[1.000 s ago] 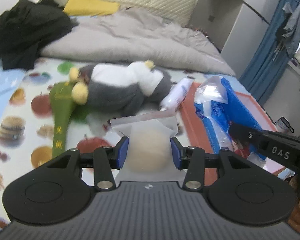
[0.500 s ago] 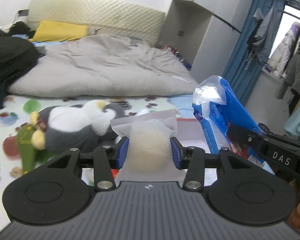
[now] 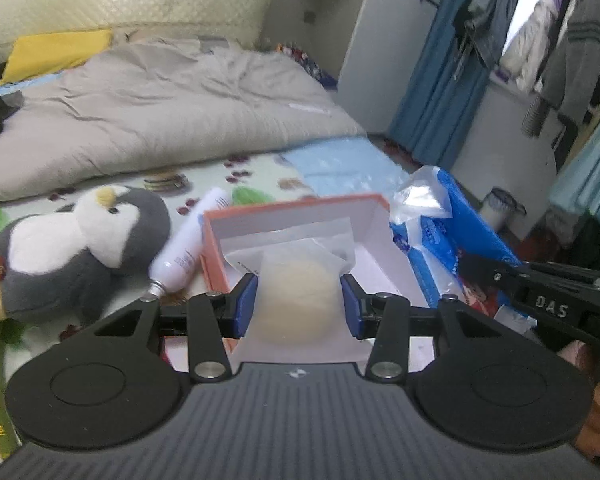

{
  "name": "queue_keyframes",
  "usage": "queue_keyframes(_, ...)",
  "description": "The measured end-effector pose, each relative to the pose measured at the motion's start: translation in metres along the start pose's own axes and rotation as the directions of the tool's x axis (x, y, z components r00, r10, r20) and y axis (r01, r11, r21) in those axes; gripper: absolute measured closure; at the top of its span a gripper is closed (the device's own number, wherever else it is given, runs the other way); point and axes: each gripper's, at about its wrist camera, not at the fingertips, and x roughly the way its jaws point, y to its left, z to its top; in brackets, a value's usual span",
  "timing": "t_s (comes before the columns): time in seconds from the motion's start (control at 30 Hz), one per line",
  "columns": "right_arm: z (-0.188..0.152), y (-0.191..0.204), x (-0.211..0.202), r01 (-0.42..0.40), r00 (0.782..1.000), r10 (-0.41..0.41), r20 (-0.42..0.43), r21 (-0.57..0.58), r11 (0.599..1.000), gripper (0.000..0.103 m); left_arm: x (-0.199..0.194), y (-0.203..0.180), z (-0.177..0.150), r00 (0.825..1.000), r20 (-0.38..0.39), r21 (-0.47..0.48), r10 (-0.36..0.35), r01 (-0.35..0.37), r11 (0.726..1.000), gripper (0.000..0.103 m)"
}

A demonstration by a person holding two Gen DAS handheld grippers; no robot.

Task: Organize soft objects
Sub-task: 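Open both tools over the pink box to drop the bag and packet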

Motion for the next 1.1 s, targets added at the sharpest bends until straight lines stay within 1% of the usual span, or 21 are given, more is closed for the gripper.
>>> queue_keyframes(0.07, -0.007, -0.014, 0.011, 0.022, 0.999, -0.022, -0.035, 0.013, 1.000, 0.093, 0.015, -0.004, -0.002, 1.000, -0.025, 0.009, -0.002, 0.002, 1.000, 0.052)
queue_keyframes(0.1, -0.010, -0.020, 0.016, 0.033, 0.998, -0.032, -0.050, 0.016, 0.999, 0.093, 0.025, -0.006, -0.003, 0.999, -0.051, 0.018, -0.009, 0.009, 1.000, 0.052)
queue_keyframes(0.23, -0.024, -0.033, 0.033, 0.070, 0.992, -0.068, -0.107, 0.015, 0.997, 0.093, 0.054, -0.013, -0.010, 0.993, -0.113, 0.020, -0.025, 0.027, 0.999, 0.052)
queue_keyframes(0.37, -0.039, -0.046, 0.047, 0.087, 0.985, -0.081, -0.154, 0.033, 0.996, 0.093, 0.079, -0.015, -0.017, 0.986, -0.165, 0.009, -0.030, 0.032, 0.999, 0.052)
queue_keyframes(0.47, -0.049, -0.053, 0.053, 0.093, 0.981, -0.083, -0.177, 0.050, 0.994, 0.092, 0.088, -0.017, -0.021, 0.983, -0.182, 0.033, -0.021, 0.027, 0.999, 0.052)
queue_keyframes(0.6, -0.054, -0.056, 0.053, 0.087, 0.980, -0.076, -0.183, 0.056, 0.995, 0.091, 0.092, -0.014, -0.024, 0.978, -0.205, 0.012, -0.030, 0.033, 0.999, 0.051)
queue_keyframes(0.63, -0.054, -0.056, 0.053, 0.090, 0.980, -0.079, -0.184, 0.055, 0.994, 0.089, 0.092, -0.014, -0.023, 0.977, -0.210, 0.010, -0.027, 0.029, 1.000, 0.048)
queue_keyframes(0.67, -0.053, -0.056, 0.053, 0.093, 0.979, -0.081, -0.186, 0.056, 0.994, 0.084, 0.093, -0.015, -0.023, 0.977, -0.214, 0.016, -0.020, 0.024, 1.000, 0.045)
queue_keyframes(0.7, -0.052, -0.056, 0.054, 0.091, 0.979, -0.078, -0.188, 0.060, 0.994, 0.081, 0.093, -0.016, -0.022, 0.977, -0.214, 0.029, -0.011, 0.017, 0.999, 0.038)
queue_keyframes(0.73, -0.051, -0.057, 0.054, 0.086, 0.979, -0.073, -0.189, 0.063, 0.994, 0.071, 0.090, -0.018, -0.023, 0.979, -0.205, 0.046, -0.002, 0.012, 0.999, 0.035)
queue_keyframes(0.8, -0.050, -0.057, 0.051, 0.082, 0.982, -0.069, -0.177, 0.064, 0.995, 0.064, 0.086, -0.020, -0.023, 0.981, -0.194, 0.061, 0.003, 0.009, 0.998, 0.035)
queue_keyframes(0.9, -0.047, -0.055, 0.044, 0.090, 0.986, -0.081, -0.148, 0.056, 0.994, 0.065, 0.075, -0.022, -0.022, 0.986, -0.168, 0.062, -0.006, 0.016, 0.998, 0.035)
queue_keyframes(1.1, -0.038, -0.041, 0.018, 0.066, 0.996, -0.063, -0.062, 0.041, 0.997, 0.065, 0.042, -0.019, -0.021, 0.996, -0.087, 0.063, -0.013, 0.019, 0.998, 0.035)
